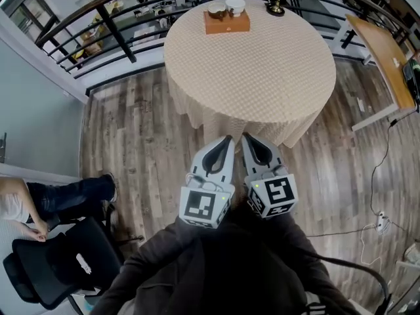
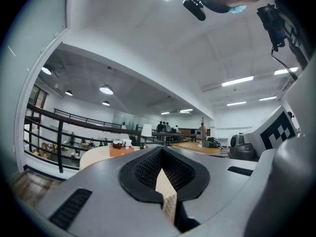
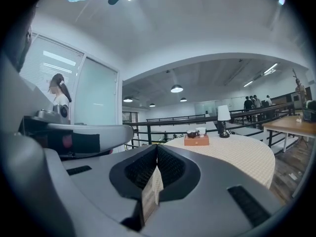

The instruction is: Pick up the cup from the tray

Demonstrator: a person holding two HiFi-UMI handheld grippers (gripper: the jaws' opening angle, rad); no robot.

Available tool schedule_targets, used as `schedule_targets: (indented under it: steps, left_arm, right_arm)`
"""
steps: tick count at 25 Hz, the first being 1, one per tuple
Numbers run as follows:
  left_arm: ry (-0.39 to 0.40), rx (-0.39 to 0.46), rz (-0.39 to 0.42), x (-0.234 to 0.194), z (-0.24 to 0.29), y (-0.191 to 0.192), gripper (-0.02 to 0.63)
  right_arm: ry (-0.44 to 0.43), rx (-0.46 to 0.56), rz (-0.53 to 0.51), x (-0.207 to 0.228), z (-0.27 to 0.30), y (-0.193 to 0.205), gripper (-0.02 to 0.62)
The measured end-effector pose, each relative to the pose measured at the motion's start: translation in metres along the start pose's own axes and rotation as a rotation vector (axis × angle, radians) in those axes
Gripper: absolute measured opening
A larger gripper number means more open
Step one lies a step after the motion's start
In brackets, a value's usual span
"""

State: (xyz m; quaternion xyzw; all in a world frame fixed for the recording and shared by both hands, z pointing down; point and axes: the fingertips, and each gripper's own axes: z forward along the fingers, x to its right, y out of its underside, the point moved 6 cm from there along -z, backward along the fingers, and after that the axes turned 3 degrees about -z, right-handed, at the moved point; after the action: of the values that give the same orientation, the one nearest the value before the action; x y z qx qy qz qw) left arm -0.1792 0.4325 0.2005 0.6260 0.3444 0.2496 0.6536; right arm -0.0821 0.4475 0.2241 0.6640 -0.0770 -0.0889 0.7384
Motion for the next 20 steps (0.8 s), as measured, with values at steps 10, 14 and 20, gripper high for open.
schedule_targets:
  steps: [10, 14, 20]
  left_arm:
    - [0.019, -0.025, 0.003, -0.007, 0.046, 0.008, 0.006]
    - [0.014, -0.049, -0.003, -0.013, 0.070, 0.015, 0.006]
    - [0.011, -0.095, -0.004, -0.013, 0.124, 0.025, 0.006]
  right_arm:
    - [0.033, -0.009, 0.001, 0.040, 0.022, 0.003, 0.008]
    - [0.035, -0.020, 0.020, 0.059, 0.036, 0.009, 0.006]
    - [0.032, -0.039, 0.033, 0.104, 0.058, 0.015, 0.006]
